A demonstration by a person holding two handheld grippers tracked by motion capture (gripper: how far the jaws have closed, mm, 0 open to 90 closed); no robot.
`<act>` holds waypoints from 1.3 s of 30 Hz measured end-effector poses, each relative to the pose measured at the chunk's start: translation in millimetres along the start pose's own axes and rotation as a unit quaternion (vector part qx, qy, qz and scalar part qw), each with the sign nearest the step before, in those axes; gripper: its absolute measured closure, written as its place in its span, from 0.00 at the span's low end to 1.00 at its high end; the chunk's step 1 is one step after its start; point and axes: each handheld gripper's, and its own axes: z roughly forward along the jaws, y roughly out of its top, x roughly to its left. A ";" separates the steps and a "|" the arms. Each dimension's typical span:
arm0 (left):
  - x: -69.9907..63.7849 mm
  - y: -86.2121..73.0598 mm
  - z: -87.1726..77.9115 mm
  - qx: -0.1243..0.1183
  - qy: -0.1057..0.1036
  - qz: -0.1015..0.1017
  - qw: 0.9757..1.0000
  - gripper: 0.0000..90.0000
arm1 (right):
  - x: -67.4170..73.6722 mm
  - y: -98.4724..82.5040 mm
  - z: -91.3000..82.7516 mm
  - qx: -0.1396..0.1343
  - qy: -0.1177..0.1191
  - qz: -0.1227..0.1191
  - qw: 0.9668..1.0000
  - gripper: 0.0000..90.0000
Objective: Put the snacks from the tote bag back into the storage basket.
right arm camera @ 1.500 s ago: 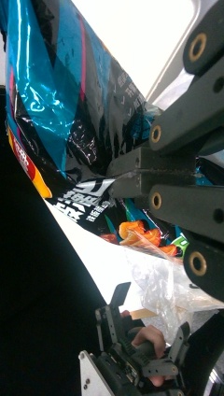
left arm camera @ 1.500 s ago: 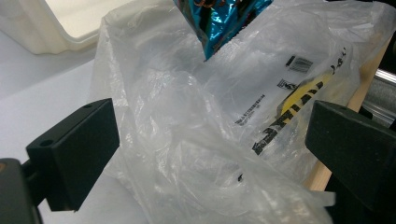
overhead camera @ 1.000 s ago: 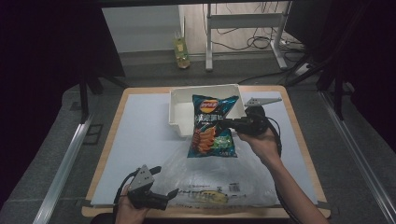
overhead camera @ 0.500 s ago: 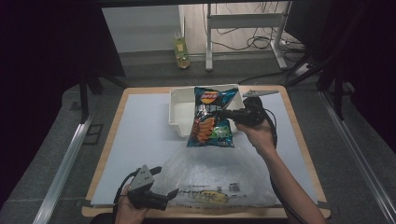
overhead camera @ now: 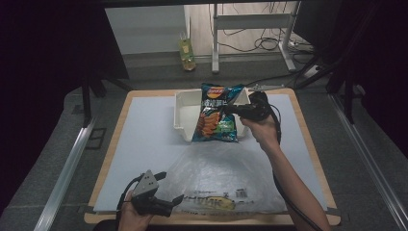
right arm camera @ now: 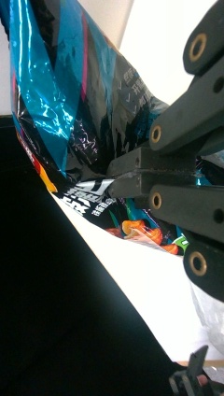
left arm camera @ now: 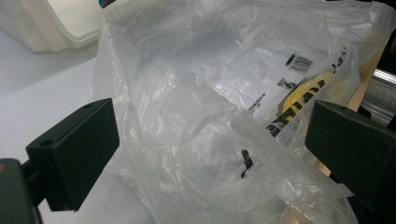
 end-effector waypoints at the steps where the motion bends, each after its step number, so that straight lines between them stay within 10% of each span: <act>1: 0.0 0.0 0.1 0.000 0.000 0.000 1.000 0.03 | -0.8 0.4 1.0 -0.001 -0.001 0.001 1.000 1.00; 39: 2.1 -0.4 -1.2 -0.005 -0.002 -0.009 1.000 0.02 | -30.1 20.6 51.7 0.002 -0.023 0.008 1.000 1.00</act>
